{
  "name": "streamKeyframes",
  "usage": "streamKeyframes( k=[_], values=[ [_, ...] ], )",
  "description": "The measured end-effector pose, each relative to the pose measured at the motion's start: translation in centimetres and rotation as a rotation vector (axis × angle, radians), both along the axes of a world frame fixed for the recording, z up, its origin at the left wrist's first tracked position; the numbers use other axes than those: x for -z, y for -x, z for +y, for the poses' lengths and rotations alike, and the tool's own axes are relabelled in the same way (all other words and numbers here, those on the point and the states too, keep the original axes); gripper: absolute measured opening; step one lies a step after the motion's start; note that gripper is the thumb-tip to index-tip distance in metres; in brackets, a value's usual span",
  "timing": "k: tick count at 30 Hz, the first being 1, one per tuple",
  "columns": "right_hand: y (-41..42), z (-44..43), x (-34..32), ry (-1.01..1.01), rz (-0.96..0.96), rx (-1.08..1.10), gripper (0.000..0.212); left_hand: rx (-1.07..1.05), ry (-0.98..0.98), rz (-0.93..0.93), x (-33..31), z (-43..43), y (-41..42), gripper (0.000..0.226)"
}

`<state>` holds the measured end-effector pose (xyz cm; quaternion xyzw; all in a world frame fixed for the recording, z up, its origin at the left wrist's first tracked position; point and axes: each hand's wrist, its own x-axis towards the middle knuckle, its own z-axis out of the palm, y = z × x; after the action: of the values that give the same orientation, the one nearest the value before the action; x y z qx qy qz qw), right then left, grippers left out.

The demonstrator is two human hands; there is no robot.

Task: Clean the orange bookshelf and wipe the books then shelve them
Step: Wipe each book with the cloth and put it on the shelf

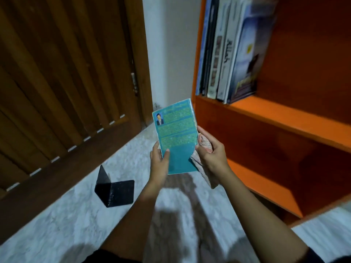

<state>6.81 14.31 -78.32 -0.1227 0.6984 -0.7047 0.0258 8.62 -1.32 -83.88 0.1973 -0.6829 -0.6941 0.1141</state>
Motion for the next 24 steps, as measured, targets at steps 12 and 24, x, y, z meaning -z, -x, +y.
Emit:
streamKeyframes(
  k=[12, 24],
  values=[
    [-4.3, 8.1, -11.1, -0.007, 0.182, 0.072, 0.056, 0.208, -0.252, 0.379, -12.6, 4.7, -1.8, 0.044],
    [-4.2, 8.4, -13.2, -0.065, 0.331, 0.287, 0.049, 0.158, -0.178, 0.503, -17.0, 8.3, -3.8, 0.051]
  ],
)
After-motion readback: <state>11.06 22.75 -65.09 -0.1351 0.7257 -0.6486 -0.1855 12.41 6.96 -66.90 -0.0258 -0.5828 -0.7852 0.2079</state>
